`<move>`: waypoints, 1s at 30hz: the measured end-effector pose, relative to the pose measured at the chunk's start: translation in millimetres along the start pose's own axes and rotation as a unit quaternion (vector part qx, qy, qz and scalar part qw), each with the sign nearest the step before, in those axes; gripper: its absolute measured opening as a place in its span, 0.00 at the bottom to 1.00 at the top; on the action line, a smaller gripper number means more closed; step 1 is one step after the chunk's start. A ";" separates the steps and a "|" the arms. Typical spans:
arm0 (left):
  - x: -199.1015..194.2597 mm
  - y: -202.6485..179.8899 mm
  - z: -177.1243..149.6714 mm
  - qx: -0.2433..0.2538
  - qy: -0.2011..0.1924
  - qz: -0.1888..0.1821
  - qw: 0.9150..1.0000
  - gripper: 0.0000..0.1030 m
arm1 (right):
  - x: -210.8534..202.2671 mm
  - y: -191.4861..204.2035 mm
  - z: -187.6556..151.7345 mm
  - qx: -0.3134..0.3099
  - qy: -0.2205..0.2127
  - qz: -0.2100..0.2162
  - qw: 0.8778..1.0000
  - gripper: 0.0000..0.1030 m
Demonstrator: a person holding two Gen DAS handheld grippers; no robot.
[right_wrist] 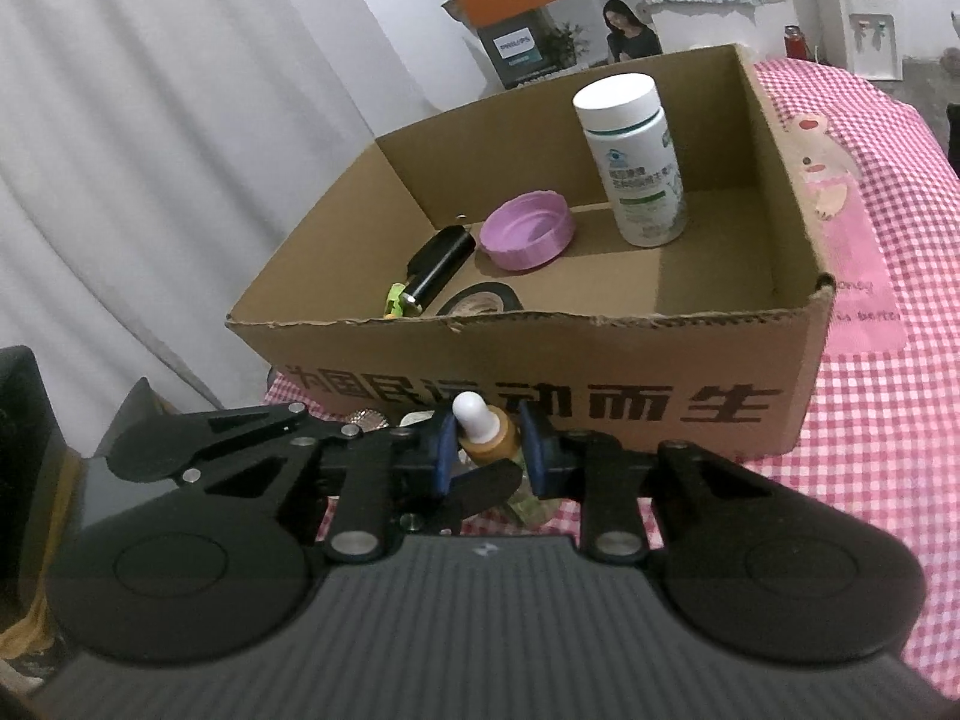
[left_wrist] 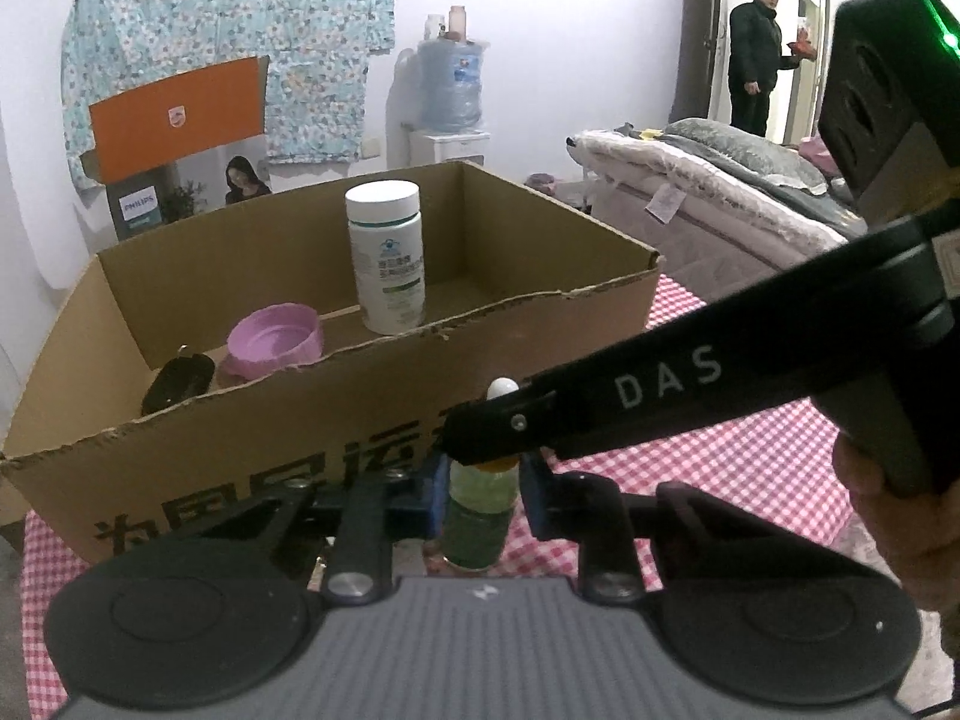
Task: Organize rigid objects
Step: 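Close the right tool on the green dropper bottle and lift it, then carry the dropper bottle into the box and open the right tool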
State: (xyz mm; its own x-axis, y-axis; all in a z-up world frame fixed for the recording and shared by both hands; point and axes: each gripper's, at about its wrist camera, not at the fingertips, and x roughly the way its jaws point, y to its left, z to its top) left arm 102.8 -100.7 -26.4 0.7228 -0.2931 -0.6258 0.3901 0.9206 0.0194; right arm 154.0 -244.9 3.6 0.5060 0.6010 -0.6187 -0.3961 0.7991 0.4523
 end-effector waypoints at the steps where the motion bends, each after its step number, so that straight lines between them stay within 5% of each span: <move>1: 0.2 -1.6 0.0 -0.001 0.000 -0.001 1.000 0.25 | -1.4 -0.3 -0.6 -0.001 0.000 -0.002 1.000 0.21; 26: 1.3 -38.9 -1.7 0.003 -0.001 -0.055 0.998 0.25 | -42.5 -18.9 -23.8 0.016 -0.007 -0.045 0.999 0.21; 30: -0.9 -42.4 -4.1 0.016 -0.008 -0.052 0.998 0.35 | -43.6 -20.4 -25.5 0.018 -0.006 -0.040 0.999 0.21</move>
State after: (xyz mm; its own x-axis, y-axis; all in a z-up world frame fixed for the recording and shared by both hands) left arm 83.2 -138.4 -29.9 0.6863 -0.3912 -0.6132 0.4815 0.8762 -0.0202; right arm 120.5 -287.8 5.0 0.5444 0.5353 -0.6458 -0.3265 0.8444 0.4247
